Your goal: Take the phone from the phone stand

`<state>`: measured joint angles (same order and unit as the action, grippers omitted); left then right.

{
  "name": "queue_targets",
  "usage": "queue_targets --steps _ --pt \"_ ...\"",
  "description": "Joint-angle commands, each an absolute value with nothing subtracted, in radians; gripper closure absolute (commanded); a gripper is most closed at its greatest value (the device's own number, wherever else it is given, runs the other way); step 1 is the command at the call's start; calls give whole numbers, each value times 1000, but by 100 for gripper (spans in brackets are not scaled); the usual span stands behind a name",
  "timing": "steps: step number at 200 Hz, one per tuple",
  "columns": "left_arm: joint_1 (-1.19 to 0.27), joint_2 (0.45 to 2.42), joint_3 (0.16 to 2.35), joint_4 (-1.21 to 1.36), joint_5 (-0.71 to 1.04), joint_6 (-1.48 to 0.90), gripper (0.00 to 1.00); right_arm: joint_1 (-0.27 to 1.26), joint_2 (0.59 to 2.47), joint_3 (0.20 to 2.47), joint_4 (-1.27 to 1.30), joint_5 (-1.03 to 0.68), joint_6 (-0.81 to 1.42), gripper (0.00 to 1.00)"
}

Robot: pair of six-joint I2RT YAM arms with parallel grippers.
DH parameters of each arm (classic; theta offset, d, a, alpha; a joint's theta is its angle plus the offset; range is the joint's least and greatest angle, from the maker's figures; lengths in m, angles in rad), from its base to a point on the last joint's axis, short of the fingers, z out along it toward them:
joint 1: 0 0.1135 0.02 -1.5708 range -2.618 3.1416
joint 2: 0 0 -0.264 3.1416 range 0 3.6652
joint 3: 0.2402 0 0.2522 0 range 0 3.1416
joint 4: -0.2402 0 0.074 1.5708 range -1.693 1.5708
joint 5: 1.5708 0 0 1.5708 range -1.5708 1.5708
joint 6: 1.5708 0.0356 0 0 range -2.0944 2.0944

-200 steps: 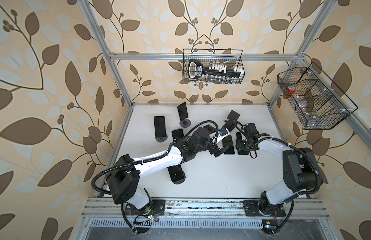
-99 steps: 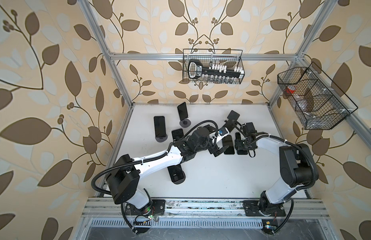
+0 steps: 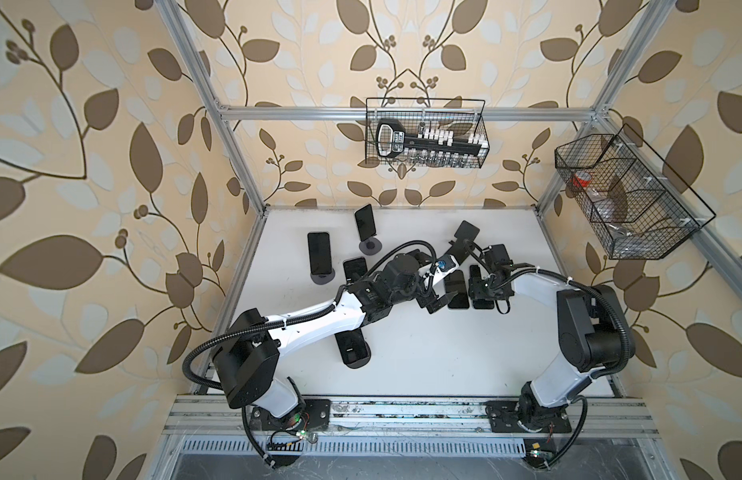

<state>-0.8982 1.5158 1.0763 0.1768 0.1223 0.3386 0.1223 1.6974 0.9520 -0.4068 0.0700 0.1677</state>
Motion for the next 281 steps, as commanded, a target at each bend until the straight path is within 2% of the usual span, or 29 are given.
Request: queue_targets --steps 1,74,152,232,281 --pt "-908 1482 1075 207 109 359 1 120 1716 978 -400 55 184 35" --pt "-908 1480 1072 203 84 382 1 120 1715 980 -400 42 186 29" --pt "-908 1479 1071 207 81 383 1 120 1703 979 -407 47 176 19" --pt "-908 1475 1069 209 77 382 1 117 1664 974 -410 19 181 21" --pt "-908 1471 1066 212 73 382 1 108 1628 981 -423 61 186 21"
